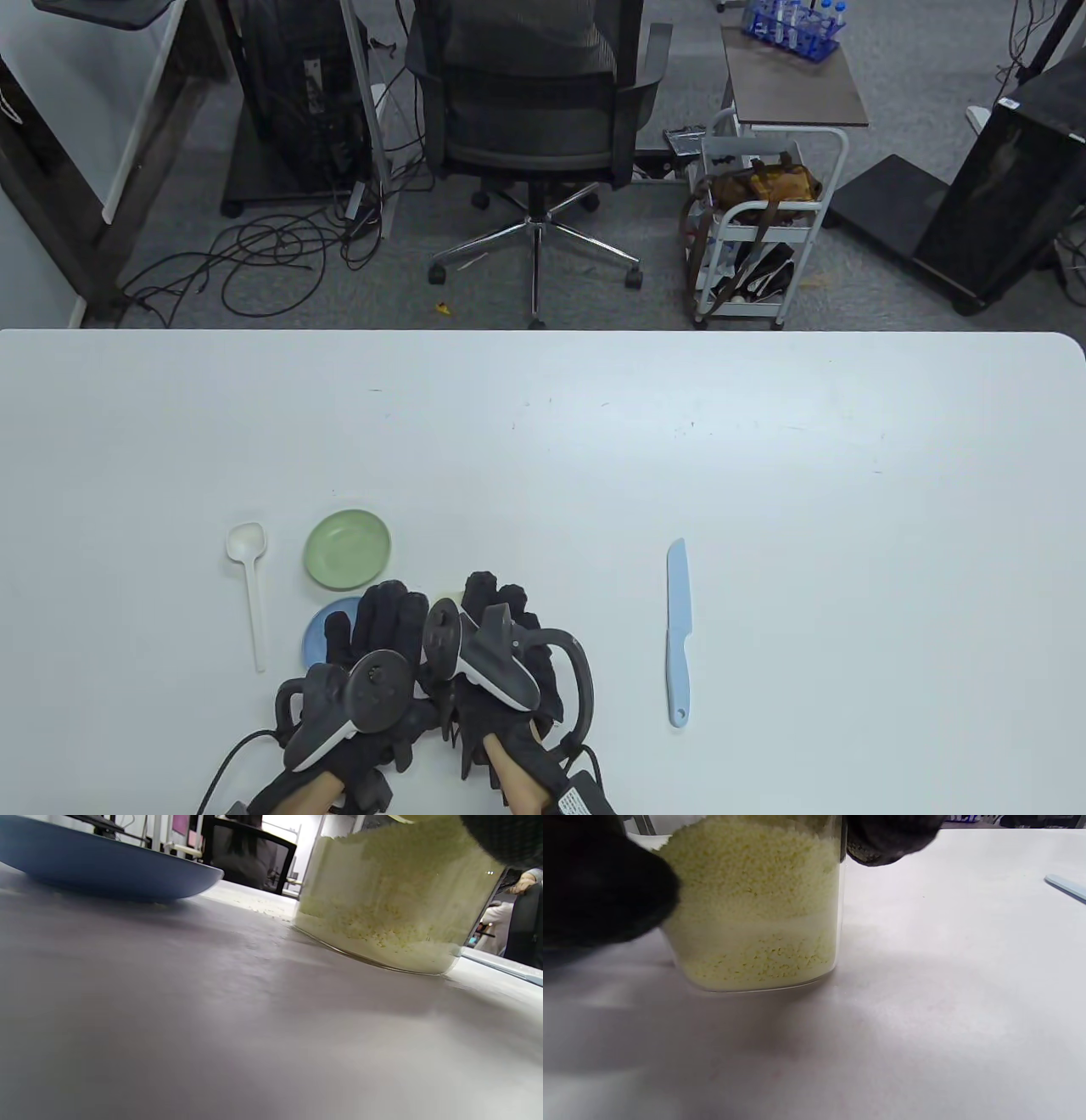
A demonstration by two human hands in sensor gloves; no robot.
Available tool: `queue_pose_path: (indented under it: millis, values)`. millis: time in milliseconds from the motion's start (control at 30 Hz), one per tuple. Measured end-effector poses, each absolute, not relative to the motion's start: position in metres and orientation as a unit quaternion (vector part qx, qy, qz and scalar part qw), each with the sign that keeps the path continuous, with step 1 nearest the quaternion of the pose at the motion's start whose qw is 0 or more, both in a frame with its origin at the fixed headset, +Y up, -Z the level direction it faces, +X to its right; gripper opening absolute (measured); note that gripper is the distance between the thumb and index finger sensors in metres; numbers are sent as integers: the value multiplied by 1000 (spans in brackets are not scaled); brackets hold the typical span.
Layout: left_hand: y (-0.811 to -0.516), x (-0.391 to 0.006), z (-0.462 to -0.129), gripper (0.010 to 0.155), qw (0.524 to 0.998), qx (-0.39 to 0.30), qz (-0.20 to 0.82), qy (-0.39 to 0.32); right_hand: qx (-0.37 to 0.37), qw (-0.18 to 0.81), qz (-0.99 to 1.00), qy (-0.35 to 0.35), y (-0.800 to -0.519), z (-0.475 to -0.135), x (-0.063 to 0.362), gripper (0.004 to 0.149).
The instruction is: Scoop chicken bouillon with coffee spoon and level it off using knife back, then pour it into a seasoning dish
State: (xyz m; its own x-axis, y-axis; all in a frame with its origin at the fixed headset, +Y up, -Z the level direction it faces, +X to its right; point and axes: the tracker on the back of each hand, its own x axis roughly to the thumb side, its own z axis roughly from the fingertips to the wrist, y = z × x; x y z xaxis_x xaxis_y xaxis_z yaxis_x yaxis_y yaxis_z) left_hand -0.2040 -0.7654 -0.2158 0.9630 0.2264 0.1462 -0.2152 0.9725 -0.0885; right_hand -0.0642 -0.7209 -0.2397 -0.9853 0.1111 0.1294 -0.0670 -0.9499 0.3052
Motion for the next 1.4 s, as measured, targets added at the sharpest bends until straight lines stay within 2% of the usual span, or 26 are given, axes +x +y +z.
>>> queue_pose_path:
  millis: [300, 633, 1400]
  values:
    - [-764, -201, -219, 114, 987, -15, 140, -74, 110, 72, 973, 190, -719, -246, -59, 106]
    - [-766, -197, -224, 114, 985, -28, 152, -78, 131, 125, 958, 222, -719, -251, -49, 107]
    - [-766, -193, -224, 116, 987, -33, 141, -75, 145, 142, 938, 281, -713, -263, -45, 110]
